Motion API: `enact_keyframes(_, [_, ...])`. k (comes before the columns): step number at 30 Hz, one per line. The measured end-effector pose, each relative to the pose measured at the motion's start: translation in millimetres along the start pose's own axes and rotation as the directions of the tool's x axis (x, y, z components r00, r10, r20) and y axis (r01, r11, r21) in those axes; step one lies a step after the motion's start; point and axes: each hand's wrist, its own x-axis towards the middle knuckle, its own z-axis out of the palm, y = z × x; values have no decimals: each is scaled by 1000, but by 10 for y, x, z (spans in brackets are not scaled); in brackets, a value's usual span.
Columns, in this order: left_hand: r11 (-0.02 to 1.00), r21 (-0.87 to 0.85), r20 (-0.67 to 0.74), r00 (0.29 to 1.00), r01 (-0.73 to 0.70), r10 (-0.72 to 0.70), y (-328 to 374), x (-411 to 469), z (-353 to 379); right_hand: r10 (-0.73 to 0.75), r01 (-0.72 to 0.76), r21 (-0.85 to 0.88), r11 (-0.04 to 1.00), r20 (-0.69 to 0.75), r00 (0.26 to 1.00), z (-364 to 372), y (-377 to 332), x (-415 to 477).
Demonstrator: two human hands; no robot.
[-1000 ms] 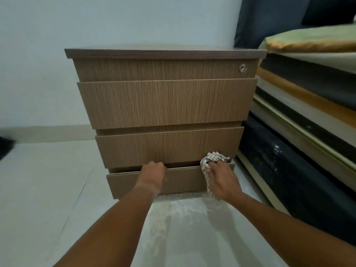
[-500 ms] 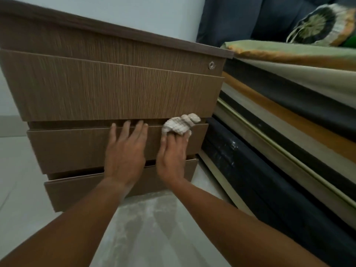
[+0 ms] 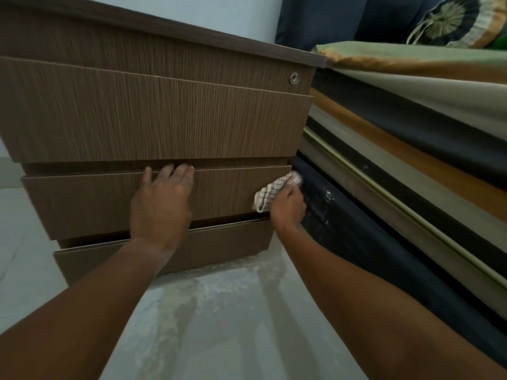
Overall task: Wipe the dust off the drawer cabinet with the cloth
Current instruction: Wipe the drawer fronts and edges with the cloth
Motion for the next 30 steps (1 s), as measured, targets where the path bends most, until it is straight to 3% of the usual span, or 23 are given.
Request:
enact_keyframes(2, [1000, 9, 5, 1000, 1, -1, -9, -10, 8, 59, -43, -121, 992, 126, 990, -73, 219, -42])
enact_keyframes(4, [1000, 17, 4, 1000, 6, -6, 6, -20, 22, 56, 12, -249, 969, 264, 963, -170, 442, -56])
enact_keyframes(6, [1000, 16, 7, 1000, 19, -19, 23, -15, 30, 37, 54, -279, 959, 309, 950, -235, 502, 6])
enact_keyframes(9, [1000, 10, 5, 1000, 29, -29, 30, -12, 24, -6, 14, -37, 999, 226, 974, -235, 119, 88])
enact_keyframes(11, [1000, 21, 12, 1000, 23, -23, 3, -17, 19, -31, -2, 200, 980, 162, 986, -223, -261, 118])
enact_keyframes(13, [999, 32, 23, 1000, 11, -11, -18, -12, -5, -21, -11, 318, 948, 95, 995, -198, -512, 104])
enact_keyframes(15, [999, 49, 46, 999, 10, -12, -19, -1, -38, -24, 17, 257, 966, 24, 999, -131, -528, -23])
enact_keyframes(18, [999, 33, 51, 999, 9, -11, -4, 5, -82, -190, 191, 61, 980, -12, 982, 4, -262, -391])
enact_keyframes(20, [1000, 24, 47, 999, 8, -9, 6, 2, -93, -371, 373, -35, 927, 51, 927, 98, -167, -564])
enact_keyframes(23, [1000, -2, 28, 999, 29, -29, 15, 4, -103, -646, 673, -147, 725, 195, 738, 206, -317, -621])
enact_keyframes(30, [996, -86, -2, 1000, -10, 10, -117, 10, -118, -828, 896, -214, 389, 346, 442, 330, -435, -611])
